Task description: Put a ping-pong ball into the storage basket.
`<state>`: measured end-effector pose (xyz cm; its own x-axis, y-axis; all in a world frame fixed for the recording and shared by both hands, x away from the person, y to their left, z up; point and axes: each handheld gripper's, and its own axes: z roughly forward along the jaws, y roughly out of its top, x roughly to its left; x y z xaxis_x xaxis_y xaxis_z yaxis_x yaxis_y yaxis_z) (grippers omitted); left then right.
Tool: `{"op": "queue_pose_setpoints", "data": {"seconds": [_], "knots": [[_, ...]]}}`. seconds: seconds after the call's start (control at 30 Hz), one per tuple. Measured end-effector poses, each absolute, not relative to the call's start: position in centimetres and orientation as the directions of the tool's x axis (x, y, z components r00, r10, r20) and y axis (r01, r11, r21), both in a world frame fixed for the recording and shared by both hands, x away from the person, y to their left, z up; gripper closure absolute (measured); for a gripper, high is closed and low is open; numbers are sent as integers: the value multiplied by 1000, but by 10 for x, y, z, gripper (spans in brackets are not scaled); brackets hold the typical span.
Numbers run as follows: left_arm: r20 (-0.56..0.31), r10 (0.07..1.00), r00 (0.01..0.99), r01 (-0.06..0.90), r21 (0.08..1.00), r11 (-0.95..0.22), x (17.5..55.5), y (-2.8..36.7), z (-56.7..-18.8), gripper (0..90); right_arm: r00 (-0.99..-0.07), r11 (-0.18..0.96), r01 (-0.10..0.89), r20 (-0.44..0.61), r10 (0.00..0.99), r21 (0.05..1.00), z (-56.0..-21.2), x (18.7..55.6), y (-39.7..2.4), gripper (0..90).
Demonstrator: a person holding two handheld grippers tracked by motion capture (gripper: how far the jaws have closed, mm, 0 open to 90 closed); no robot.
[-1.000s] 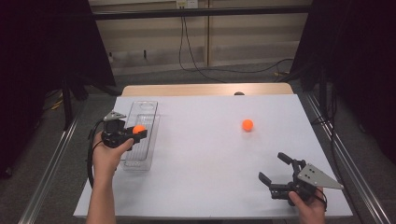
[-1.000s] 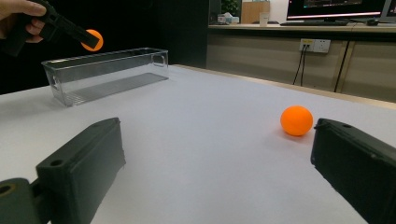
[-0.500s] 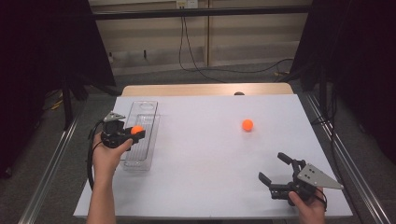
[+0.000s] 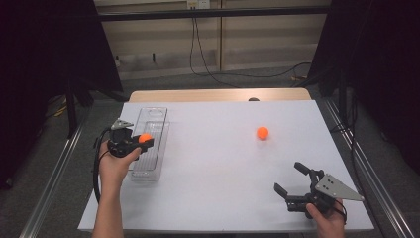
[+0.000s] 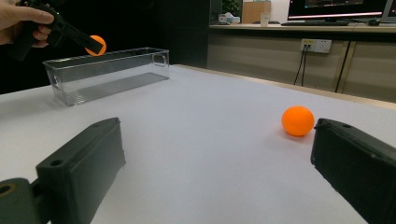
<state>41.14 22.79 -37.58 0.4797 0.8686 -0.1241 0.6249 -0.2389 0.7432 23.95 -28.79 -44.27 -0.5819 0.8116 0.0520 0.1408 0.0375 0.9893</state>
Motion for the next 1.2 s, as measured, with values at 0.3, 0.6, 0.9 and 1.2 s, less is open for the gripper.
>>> {"op": "queue_pose_setpoints", "data": {"seconds": [0.3, 0.6, 0.9, 1.2], "knots": [[-111, 875, 471, 631, 735, -247, 414, 227, -381, 509, -582, 37, 141, 53, 812, 989, -443, 240, -288, 21], [-106, 880, 464, 631, 736, -244, 414, 229, -383, 509, -582, 36, 141, 53, 811, 989, -443, 239, -288, 21], [-84, 882, 464, 630, 731, -262, 417, 229, -385, 509, -584, 37, 140, 52, 810, 989, -443, 240, -288, 21], [-79, 883, 462, 634, 726, -267, 420, 228, -388, 509, -582, 34, 141, 55, 812, 989, -443, 239, -288, 21]]}}
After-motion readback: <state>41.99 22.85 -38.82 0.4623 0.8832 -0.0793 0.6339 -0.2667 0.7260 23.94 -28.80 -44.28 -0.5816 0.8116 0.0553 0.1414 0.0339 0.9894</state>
